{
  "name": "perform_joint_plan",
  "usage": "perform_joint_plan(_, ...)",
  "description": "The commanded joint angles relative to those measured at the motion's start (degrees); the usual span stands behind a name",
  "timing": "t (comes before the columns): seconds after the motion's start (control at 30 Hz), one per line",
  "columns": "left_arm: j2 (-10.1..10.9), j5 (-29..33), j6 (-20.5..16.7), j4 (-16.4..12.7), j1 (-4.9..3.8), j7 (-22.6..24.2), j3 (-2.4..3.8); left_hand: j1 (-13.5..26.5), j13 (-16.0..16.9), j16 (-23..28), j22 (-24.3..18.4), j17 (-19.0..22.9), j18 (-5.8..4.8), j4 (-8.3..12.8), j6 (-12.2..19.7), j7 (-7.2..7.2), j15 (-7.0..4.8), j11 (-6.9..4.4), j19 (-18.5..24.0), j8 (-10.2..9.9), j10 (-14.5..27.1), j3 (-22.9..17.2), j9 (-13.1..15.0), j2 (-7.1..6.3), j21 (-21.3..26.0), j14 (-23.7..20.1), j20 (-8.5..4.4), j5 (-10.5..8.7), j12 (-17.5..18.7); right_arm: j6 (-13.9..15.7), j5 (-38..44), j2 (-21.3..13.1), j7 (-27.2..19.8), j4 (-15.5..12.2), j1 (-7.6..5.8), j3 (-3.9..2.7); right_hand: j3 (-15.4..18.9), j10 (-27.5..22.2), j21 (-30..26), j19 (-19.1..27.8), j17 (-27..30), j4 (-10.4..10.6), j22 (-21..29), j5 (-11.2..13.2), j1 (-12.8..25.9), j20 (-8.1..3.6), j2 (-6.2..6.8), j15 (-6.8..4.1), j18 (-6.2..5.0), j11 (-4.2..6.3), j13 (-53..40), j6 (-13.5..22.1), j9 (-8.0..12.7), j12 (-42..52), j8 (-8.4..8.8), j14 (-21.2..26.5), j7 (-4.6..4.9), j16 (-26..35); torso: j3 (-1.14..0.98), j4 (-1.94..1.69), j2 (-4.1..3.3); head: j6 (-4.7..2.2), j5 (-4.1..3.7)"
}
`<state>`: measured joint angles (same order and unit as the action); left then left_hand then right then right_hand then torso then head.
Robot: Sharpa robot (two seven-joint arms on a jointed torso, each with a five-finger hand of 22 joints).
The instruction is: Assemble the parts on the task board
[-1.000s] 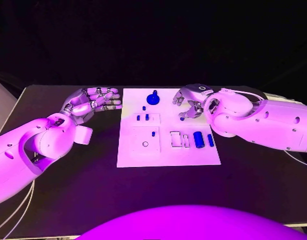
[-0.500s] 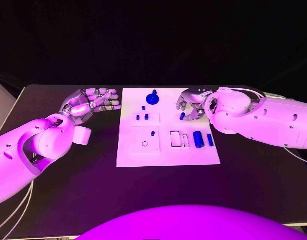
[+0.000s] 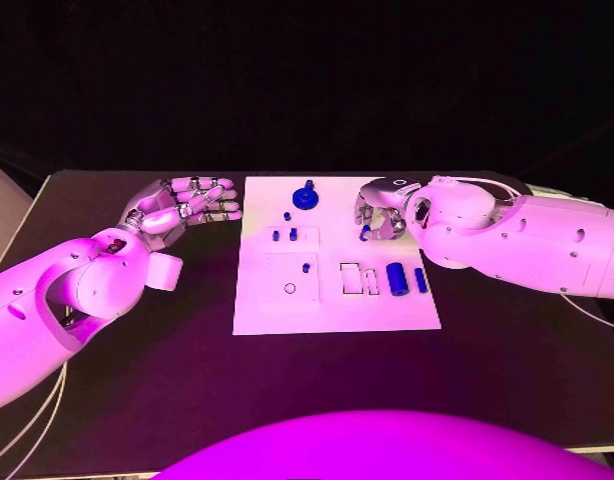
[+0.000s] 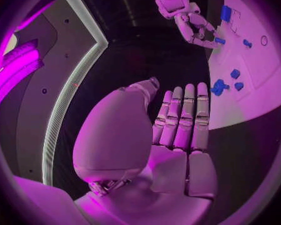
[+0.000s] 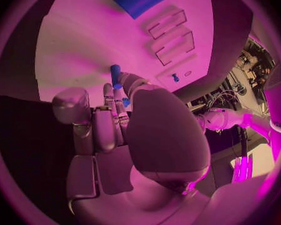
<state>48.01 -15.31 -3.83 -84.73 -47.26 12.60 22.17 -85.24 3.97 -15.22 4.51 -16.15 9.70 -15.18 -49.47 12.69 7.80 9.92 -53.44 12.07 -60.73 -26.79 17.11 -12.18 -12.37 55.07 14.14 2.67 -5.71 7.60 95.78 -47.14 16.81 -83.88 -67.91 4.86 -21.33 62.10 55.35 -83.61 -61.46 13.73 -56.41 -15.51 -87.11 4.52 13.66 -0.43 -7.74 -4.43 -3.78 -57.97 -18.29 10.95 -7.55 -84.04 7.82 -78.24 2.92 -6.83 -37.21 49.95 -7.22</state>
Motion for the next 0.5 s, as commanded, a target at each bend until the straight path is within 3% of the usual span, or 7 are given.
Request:
perform_joint_plan(0.03, -0.14, 0.12, 0.94, -0.04, 0.01, 0.25, 0.05, 0.05, 0.07, 0.39, -0.07, -0.07, 0.82, -0.28, -0.39, 0.31, -0.08, 0.01, -0.45, 0.01, 0.25, 0.21, -0.06, 0.60, 0.12, 0.39, 0.01, 0.20, -0.30, 0.39, 0.56, 0.08, -0.02, 0.04, 0.13, 0.02, -2.26, 1.89, 0.60, -0.63, -0.38, 0.33, -0.62, 0.50, -0.16, -0.24, 0.39, -0.43, 1.05, 0.18, -0.09, -1.52, -0.22, -0.20, -0.78, -1.16, -0.17, -0.61, 0.03, 0.04, 0.02, 0.05, 0.04)
perform_joint_plan(0.23, -0.12, 0.12, 0.95, -0.03, 0.02, 0.22, 0.05, 0.05, 0.07, 0.39, -0.07, -0.07, 0.82, -0.28, -0.39, 0.31, -0.08, 0.01, -0.45, 0.01, 0.25, 0.21, -0.06, 0.60, 0.12, 0.39, 0.01, 0.20, -0.30, 0.25, 0.17, 0.09, -0.17, -0.15, 0.30, 0.05, -5.43, 5.09, 2.82, -1.04, -0.67, 0.42, -2.90, 0.92, 0.61, -0.53, 0.66, -0.89, 1.46, 0.73, -0.33, -3.70, -0.87, -0.64, -2.03, -1.20, -0.67, -0.90, -0.01, 0.13, 0.01, 0.05, 0.05)
perform_joint_plan(0.5, -0.07, 0.12, 1.00, -0.03, 0.02, 0.16, 0.05, 0.09, 0.07, 0.44, -0.10, -0.09, 0.82, -0.36, -0.40, 0.32, -0.07, 0.02, -0.48, 0.01, 0.25, 0.23, -0.07, 0.64, 0.16, 0.40, 0.01, 0.20, -0.31, -0.38, 0.84, 0.04, 0.14, 0.09, 0.54, 0.10, -7.01, 7.62, 4.63, -1.34, -1.13, -0.40, -4.76, 1.12, 1.00, -0.97, 0.08, -1.39, 1.76, 1.41, -0.73, -5.24, -1.66, -0.91, -3.26, -1.30, -1.18, -1.19, 0.06, 0.02, 0.05, 0.05, -0.05)
